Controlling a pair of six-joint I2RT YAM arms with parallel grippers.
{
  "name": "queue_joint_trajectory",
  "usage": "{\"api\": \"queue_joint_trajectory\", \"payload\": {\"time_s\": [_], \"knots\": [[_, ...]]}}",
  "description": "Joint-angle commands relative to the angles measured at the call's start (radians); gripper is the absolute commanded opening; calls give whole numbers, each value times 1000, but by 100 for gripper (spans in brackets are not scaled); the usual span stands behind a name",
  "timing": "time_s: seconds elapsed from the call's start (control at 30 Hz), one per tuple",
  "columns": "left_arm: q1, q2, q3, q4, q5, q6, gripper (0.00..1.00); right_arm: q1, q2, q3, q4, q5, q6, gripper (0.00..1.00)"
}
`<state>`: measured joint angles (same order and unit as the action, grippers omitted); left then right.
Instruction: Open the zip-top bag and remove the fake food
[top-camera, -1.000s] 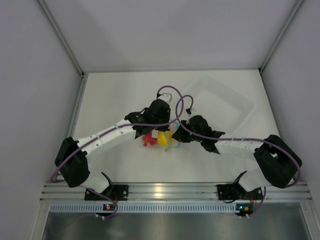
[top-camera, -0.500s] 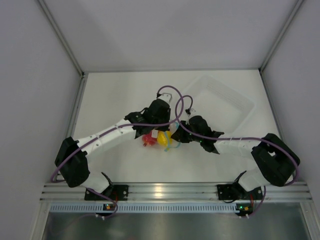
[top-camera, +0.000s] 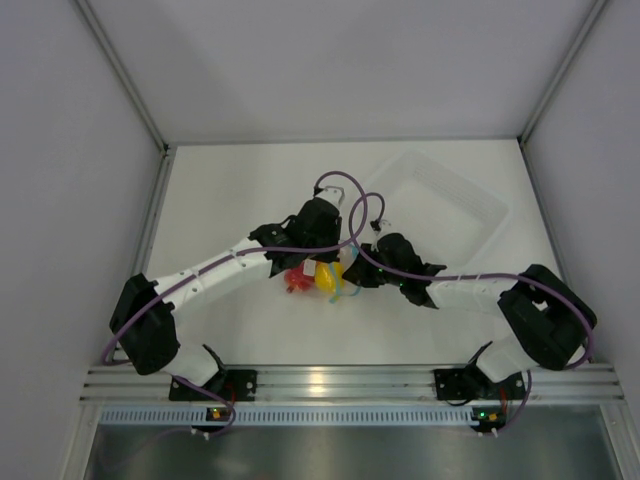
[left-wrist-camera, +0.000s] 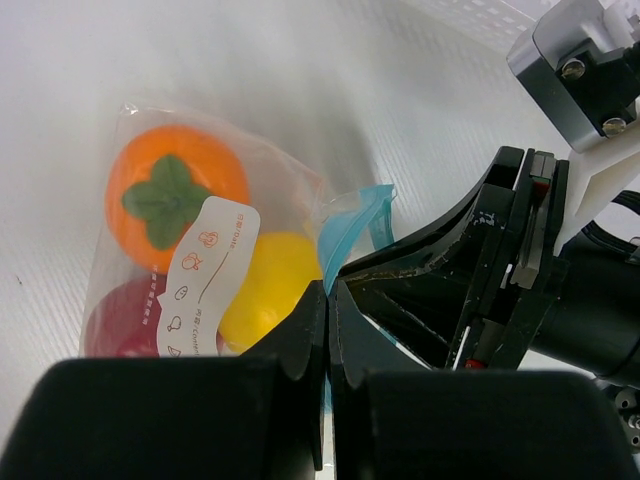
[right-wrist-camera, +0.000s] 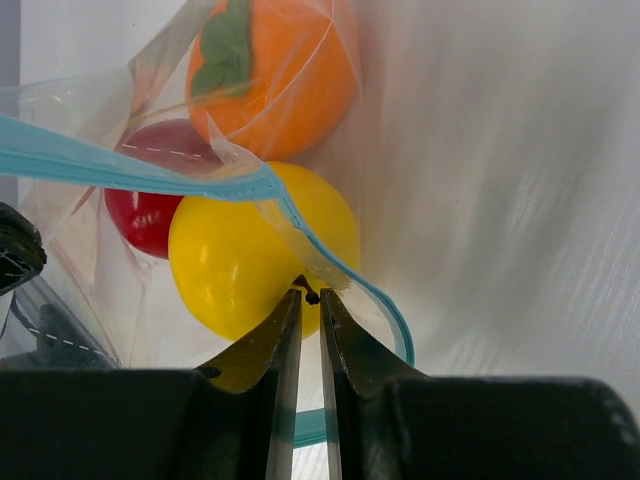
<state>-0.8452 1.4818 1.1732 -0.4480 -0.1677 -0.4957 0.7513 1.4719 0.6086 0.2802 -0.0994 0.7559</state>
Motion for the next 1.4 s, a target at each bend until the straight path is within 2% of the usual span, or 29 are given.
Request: {"api": "queue_joint_trajectory", "payload": {"time_s": [0.0, 0.27, 0.37, 0.5, 0.63, 1.2, 1.37], "knots": [[0, 5, 19, 51, 19, -4, 0, -13, 4, -3, 91, -3, -3, 14], [0, 0, 17, 51, 25, -1, 0, -17, 7, 13, 97, -5, -9, 13], [0, -2, 19, 51, 23, -1, 0, -17, 13, 10, 102, -8, -9, 10], [0, 0, 17, 51, 23, -1, 0, -17, 16, 8, 105, -8, -12, 1], [0, 0, 17, 51, 11, -3, 0, -17, -5, 14, 93, -11, -21, 0], [0, 21, -20, 98, 0, -30, 0, -15, -220, 100, -125, 26, -115, 0], [0, 12, -35, 97, -39, -41, 0, -15, -266, 140, -260, 89, -177, 0]]}}
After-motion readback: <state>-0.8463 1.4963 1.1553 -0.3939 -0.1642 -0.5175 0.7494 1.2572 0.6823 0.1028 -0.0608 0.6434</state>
